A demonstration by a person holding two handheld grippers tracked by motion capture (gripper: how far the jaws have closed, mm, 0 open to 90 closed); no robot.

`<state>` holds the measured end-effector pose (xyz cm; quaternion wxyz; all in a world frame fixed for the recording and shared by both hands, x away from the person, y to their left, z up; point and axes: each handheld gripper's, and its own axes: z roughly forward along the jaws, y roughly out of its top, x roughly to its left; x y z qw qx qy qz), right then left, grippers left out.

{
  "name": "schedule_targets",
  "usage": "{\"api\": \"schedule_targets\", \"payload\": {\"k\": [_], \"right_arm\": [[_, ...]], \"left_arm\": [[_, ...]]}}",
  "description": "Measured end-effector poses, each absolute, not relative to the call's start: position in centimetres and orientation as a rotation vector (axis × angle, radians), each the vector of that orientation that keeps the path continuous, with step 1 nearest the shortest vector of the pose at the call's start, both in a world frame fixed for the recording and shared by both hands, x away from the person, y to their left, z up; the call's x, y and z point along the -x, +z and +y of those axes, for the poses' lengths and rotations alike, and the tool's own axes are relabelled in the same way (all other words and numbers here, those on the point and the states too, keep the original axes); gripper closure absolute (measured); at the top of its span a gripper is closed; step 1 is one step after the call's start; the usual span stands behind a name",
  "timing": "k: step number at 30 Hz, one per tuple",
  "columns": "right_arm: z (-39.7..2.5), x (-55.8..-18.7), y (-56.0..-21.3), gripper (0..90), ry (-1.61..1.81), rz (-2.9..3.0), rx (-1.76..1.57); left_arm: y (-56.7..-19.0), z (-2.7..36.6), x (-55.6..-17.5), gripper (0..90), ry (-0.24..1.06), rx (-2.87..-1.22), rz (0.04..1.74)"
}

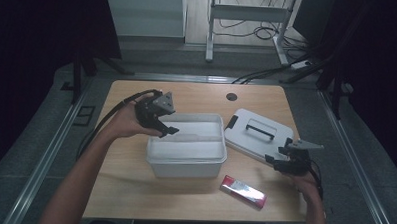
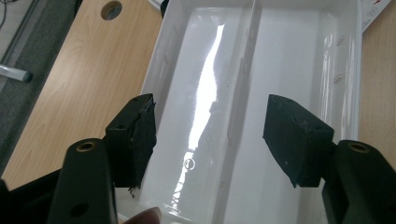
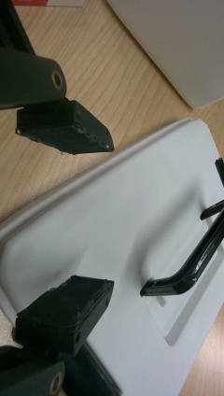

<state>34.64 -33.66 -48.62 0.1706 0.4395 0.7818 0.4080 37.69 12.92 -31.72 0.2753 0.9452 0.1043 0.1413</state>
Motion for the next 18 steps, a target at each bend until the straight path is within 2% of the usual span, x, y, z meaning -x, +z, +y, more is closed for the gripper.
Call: {"api": "schedule_targets", "payload": {"k": [18], "right_arm": [[-33.7, -34.6, -48.5, 28.0, 1.168, 2.214, -1.242]], "left_arm": [[-32.5, 11.8, -38.3, 35.6, 0.351, -2.589, 0.247]]}}
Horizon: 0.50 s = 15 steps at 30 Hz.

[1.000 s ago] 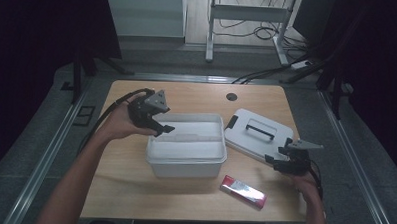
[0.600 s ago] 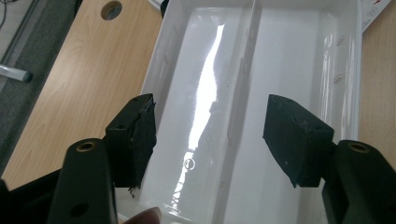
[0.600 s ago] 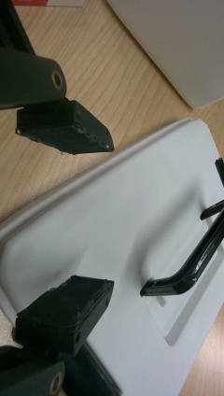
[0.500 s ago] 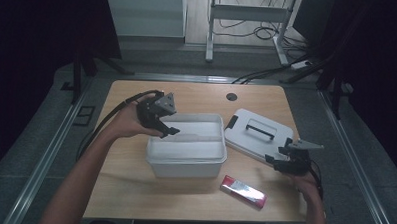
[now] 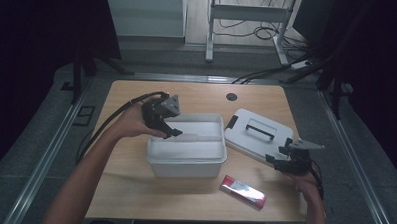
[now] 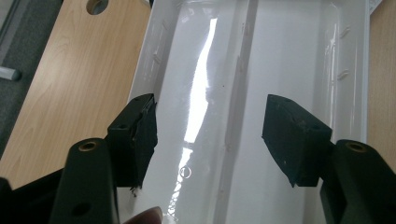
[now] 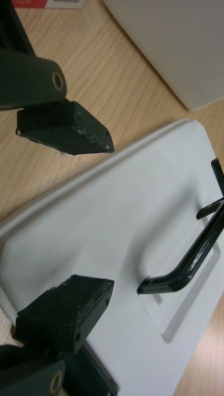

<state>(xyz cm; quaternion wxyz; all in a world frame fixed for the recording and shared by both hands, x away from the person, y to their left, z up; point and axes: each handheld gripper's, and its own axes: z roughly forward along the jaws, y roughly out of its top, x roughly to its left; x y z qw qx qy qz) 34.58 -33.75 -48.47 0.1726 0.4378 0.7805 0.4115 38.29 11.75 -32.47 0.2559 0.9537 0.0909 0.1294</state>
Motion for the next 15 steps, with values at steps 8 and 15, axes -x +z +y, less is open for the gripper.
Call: {"api": "schedule_targets", "payload": {"k": [8, 15], "right_arm": [[-33.73, -34.61, -48.5, 28.1, 1.166, 2.215, -1.239], [-33.72, -34.59, -48.47, 28.2, 1.164, 2.217, -1.239]], "left_arm": [[-32.67, 11.62, -38.56, 36.6, 0.345, -2.597, 0.229], [-32.92, 11.41, -38.64, 36.8, 0.336, -2.608, 0.218]]}}
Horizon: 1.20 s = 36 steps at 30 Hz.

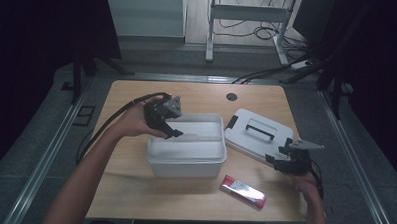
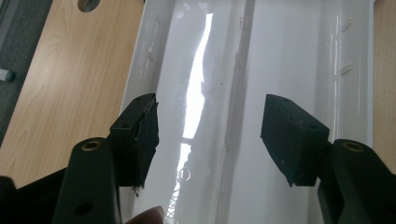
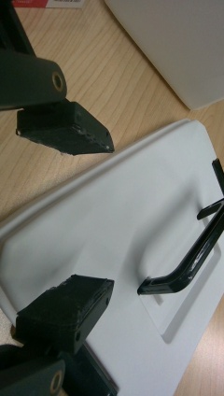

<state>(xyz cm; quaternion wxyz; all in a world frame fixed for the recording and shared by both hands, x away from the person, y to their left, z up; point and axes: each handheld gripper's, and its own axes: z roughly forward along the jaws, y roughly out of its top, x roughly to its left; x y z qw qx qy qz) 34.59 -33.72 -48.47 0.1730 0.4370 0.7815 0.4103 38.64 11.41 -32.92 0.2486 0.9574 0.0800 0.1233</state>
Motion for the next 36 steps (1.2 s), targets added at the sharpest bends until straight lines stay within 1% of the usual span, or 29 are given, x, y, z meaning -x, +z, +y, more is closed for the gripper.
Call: {"api": "schedule_targets", "payload": {"k": [13, 22, 36], "right_arm": [[-33.7, -34.6, -48.5, 28.3, 1.162, 2.214, -1.24], [-33.7, -34.6, -48.4, 28.3, 1.166, 2.213, -1.239], [-33.7, -34.6, -48.5, 28.3, 1.166, 2.213, -1.238]], "left_arm": [[-33.0, 11.3, -39.3, 36.7, 0.32, -2.615, 0.242], [-33.1, 10.4, -39.6, 37.1, 0.298, -2.64, 0.201], [-34.0, 9.4, -39.9, 41.1, 0.247, -2.676, 0.17]]}}
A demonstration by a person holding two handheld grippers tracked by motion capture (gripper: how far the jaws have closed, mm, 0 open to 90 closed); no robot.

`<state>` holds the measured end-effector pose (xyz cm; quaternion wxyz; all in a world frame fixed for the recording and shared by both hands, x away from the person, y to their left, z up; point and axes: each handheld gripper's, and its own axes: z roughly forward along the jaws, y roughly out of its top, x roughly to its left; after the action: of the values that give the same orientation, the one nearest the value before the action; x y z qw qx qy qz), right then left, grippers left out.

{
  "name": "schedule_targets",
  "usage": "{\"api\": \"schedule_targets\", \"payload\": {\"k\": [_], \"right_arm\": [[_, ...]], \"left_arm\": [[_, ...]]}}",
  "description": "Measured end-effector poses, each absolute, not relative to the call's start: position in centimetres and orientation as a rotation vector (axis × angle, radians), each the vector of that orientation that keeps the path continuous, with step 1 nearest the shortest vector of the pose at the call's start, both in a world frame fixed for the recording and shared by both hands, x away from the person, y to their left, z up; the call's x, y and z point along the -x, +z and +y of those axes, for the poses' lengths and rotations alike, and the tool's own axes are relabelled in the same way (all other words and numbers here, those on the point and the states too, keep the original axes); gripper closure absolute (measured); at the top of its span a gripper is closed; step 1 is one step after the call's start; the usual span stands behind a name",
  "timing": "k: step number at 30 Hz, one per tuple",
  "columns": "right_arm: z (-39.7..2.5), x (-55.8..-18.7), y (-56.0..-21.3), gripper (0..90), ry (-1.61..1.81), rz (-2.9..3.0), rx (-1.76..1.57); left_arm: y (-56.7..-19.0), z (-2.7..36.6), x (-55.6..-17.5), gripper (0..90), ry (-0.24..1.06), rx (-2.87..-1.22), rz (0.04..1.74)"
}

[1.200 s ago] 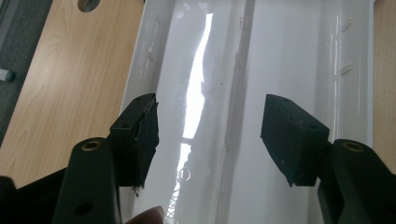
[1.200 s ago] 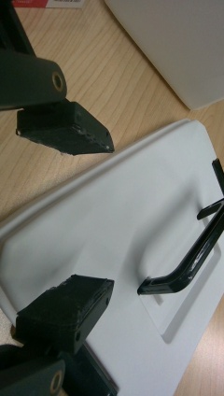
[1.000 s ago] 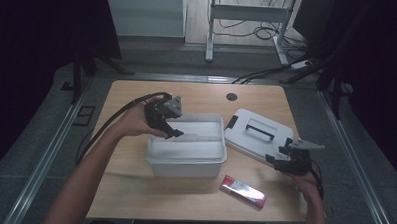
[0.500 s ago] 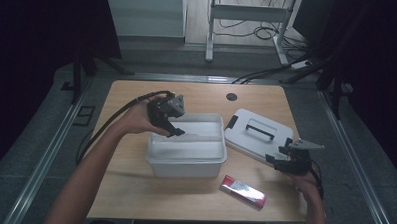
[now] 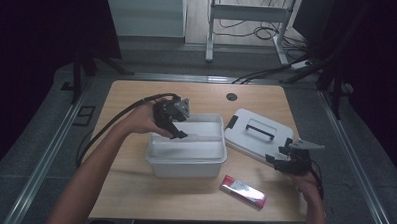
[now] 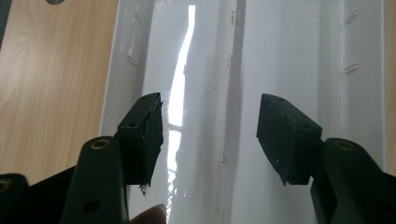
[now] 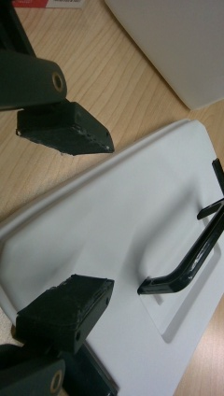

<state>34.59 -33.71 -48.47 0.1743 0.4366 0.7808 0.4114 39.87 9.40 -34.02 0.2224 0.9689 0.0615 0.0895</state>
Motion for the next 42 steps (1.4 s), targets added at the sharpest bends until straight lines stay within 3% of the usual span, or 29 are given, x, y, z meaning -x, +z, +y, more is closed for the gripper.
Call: {"api": "schedule_targets", "payload": {"k": [42], "right_arm": [[-34.6, -33.1, -48.5, 29.4, 1.175, 2.174, -1.277]], "left_arm": [[-35.7, 7.7, -41.6, 54.0, 0.121, -2.803, 0.132]]}}
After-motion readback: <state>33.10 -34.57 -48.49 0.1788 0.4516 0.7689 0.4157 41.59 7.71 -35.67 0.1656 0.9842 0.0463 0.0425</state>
